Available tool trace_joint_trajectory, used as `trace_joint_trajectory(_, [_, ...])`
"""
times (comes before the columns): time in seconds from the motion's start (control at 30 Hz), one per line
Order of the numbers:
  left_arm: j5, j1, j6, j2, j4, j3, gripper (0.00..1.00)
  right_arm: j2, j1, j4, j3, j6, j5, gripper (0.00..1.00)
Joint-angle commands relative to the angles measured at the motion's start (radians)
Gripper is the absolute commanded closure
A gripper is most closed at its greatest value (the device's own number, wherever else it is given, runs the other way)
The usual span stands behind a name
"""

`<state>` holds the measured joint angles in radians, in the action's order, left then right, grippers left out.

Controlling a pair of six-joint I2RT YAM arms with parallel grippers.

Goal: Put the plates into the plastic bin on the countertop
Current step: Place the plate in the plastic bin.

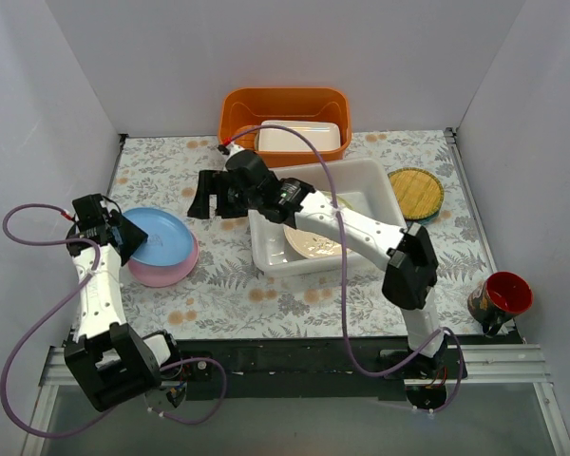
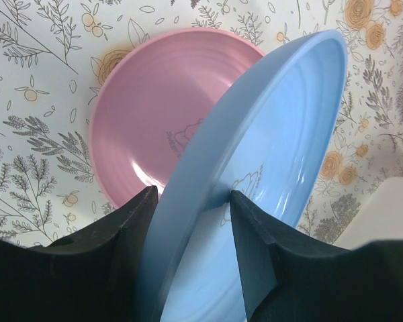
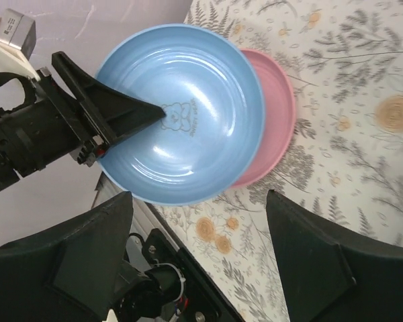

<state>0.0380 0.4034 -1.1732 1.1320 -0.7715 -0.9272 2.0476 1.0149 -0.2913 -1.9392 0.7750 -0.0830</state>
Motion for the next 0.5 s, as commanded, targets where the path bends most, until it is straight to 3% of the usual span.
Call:
trace_joint_trajectory(0.0, [0.031, -0.005, -0.011, -0.086, -0.017, -0.009, 1.00, -0.138, -0.024, -0.143, 0.103, -0.100, 0.186, 0.13])
trace_joint_trajectory(0.23, [0.069, -0.003, -0.017, -0.124, -0.026, 0.025, 1.00, -0.305, -0.125, -0.146, 0.408, -0.085, 0.184, 0.14])
trace_joint_trajectory(0.47, [0.111, -0.003, -0.034, -0.129, -0.029, 0.024, 1.00, -0.250, -0.148, -0.134, 0.451, -0.091, 0.091, 0.15])
